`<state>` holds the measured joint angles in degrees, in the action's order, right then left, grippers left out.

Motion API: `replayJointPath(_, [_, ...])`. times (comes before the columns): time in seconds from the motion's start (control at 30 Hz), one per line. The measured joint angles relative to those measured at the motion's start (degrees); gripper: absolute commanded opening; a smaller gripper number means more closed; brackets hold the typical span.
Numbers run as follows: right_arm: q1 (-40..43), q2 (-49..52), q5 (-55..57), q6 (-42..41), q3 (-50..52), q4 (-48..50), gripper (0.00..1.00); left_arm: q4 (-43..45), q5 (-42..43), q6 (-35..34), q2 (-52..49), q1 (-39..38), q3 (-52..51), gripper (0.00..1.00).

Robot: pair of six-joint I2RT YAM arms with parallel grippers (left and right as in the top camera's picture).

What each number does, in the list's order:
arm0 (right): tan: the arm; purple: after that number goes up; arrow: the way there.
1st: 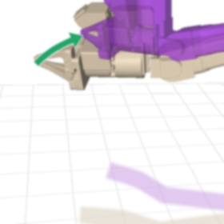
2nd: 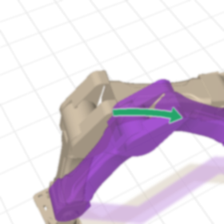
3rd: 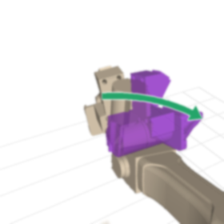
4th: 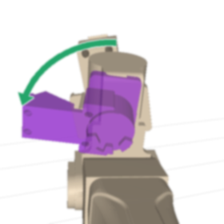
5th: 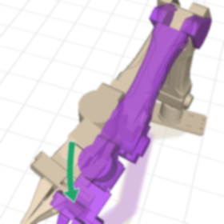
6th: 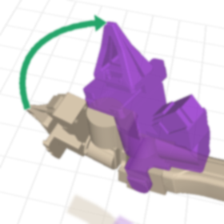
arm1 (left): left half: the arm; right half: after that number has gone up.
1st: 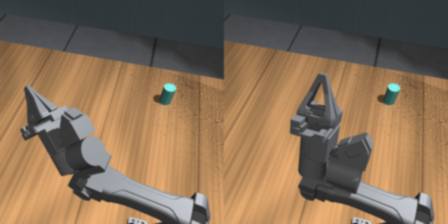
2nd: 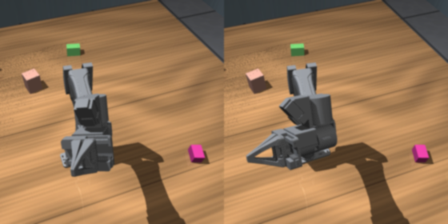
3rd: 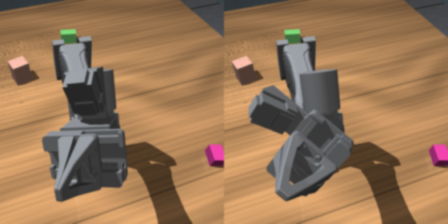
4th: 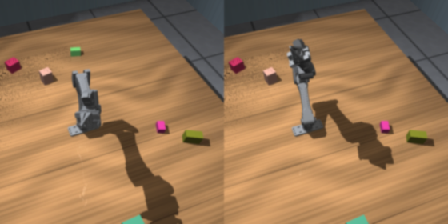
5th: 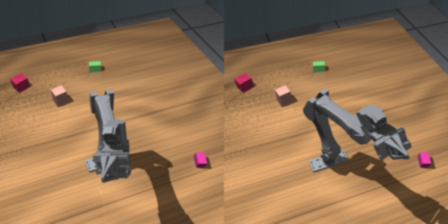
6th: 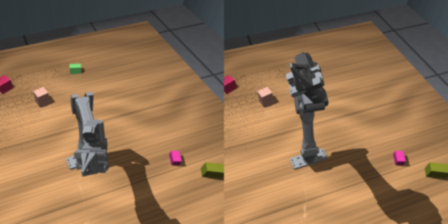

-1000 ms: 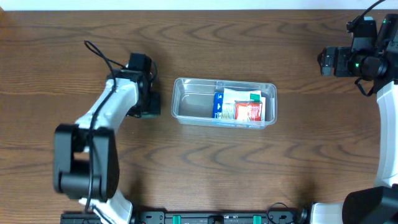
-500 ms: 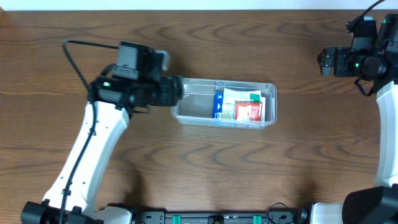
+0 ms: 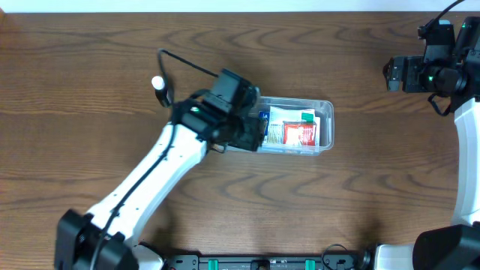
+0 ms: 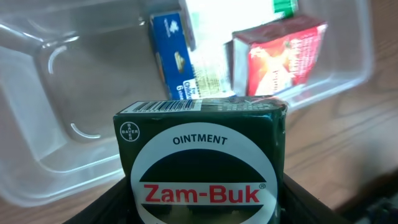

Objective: Pack container
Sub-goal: 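Carry the Zam-Buk box with left gripper into the container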

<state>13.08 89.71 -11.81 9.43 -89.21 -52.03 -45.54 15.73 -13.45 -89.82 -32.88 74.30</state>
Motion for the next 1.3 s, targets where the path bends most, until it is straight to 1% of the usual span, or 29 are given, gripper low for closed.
replayJointPath(0.2, [0.0,0.0,0.0,0.0,0.0,0.0,0.99,3.9,-3.8,-2.9,-4.7,-2.9,0.0,0.49])
replayJointPath(0.4, [0.0,0.0,0.0,0.0,0.0,0.0,0.99,9.0,-5.3,-4.3,-9.1,-3.0,0.0,0.48])
replayJointPath(0.53, [0.0,0.0,0.0,0.0,0.0,0.0,0.99,9.9,-5.5,-6.1,-11.1,-3.0,0.0,0.48])
replayJointPath(0.73, [0.0,0.0,0.0,0.0,0.0,0.0,0.99,10.0,-5.6,-7.5,-11.9,-3.4,0.0,0.48])
replayJointPath(1.03, [0.0,0.0,0.0,0.0,0.0,0.0,0.99,10.7,-5.7,-7.8,-11.9,-4.0,0.0,0.47])
replayJointPath(1.3, [0.0,0.0,0.0,0.0,0.0,0.0,0.99,12.3,-5.7,-7.8,-11.9,-6.3,0.0,0.47])
